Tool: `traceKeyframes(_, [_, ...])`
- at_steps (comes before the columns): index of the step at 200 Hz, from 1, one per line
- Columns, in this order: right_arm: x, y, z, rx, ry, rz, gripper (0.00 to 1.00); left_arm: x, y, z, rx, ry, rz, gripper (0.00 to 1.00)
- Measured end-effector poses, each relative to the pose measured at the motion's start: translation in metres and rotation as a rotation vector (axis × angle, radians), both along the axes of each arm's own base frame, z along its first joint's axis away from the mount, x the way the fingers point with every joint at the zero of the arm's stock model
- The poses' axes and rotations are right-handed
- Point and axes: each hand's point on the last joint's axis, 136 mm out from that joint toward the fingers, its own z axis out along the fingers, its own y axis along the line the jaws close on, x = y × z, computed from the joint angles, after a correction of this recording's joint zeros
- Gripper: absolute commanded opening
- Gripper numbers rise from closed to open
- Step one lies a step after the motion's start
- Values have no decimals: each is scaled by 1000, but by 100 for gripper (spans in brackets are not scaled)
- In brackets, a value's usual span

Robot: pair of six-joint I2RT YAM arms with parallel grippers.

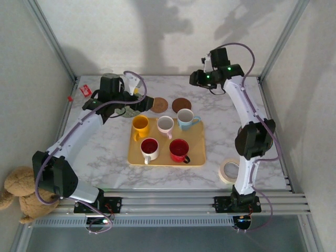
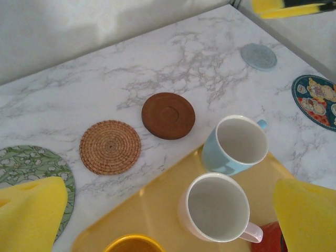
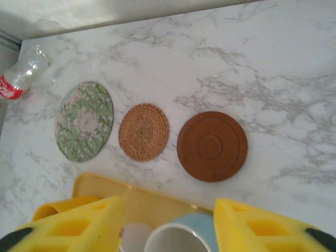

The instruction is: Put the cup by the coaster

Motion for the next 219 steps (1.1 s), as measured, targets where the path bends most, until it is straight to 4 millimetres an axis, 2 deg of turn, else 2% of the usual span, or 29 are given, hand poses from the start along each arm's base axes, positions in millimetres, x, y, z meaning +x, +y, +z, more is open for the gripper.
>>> traceKeyframes(29, [-27, -18, 5, -38, 7, -44, 67, -6, 1, 12, 9, -40, -16, 100])
traceKeyframes(64, [-56, -49, -3, -115, 30, -115, 79, -12, 2, 15, 22, -55, -30, 100])
traceKeyframes(86, [-74, -77, -15, -171, 62, -174, 86, -16, 3, 11, 29, -52, -34, 100])
traceKeyframes(104, [-86, -103, -31, -211, 106, -234, 99, -19, 4, 1, 42, -37, -39, 100])
traceKeyframes(122, [-94, -130, -51, -252, 158, -301, 99, -23, 5, -12, 55, -12, -43, 100])
traceKeyframes(143, [-99, -154, -70, -272, 210, -362, 99, -27, 6, -27, 65, 20, -47, 100])
traceKeyframes(158, [-99, -170, -76, -281, 231, -405, 98, -29, 7, -34, 70, 36, -47, 100])
traceKeyframes(187, [-85, -194, -88, -281, 254, -477, 94, -31, 6, -40, 66, 44, -56, 100])
traceKeyframes(219, [-59, -216, -112, -294, 291, -525, 89, -32, 3, -42, 56, 43, -69, 100])
